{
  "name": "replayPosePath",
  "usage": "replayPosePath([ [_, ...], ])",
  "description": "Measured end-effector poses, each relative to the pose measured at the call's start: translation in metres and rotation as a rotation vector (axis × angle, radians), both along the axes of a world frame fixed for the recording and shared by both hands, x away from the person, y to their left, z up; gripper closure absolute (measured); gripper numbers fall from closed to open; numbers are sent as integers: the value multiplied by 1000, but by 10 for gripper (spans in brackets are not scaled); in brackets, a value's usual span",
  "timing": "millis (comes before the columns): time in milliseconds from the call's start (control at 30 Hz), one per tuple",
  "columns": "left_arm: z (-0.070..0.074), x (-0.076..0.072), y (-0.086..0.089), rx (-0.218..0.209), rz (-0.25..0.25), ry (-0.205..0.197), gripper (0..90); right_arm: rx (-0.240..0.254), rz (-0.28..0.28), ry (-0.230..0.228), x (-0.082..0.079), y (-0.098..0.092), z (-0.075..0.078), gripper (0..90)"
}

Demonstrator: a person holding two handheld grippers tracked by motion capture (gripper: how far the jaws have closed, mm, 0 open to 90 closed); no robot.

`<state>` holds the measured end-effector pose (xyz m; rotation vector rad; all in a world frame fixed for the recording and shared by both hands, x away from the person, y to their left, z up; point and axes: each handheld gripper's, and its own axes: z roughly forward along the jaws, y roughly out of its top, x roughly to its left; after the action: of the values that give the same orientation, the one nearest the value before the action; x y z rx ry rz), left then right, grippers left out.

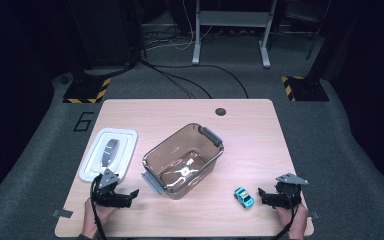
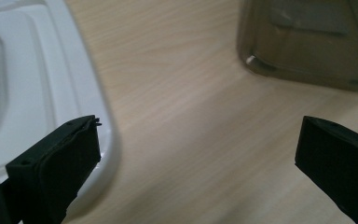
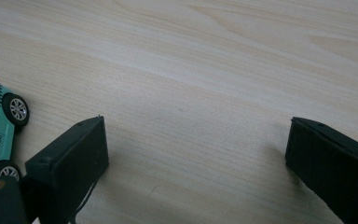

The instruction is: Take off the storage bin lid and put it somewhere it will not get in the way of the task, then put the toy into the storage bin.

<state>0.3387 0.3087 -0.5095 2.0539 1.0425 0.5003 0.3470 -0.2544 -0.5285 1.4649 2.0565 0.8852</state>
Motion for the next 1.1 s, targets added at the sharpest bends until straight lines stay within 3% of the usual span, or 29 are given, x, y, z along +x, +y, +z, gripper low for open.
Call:
replayPosePath([
  [200, -12, -8, -16, 55, -57, 4, 0, -2, 1, -1, 0, 0, 0, 49],
  [300, -20, -6, -19, 91, -71, 42, 0, -2, 1, -1, 0, 0, 0, 48],
  [433, -21, -3, -20, 67, -92, 77, 0, -3, -3, -1, 0, 0, 0, 42],
  [1100, -21, -3, -20, 64, -104, 76, 0, -5, -19, 4, 1, 0, 0, 18],
])
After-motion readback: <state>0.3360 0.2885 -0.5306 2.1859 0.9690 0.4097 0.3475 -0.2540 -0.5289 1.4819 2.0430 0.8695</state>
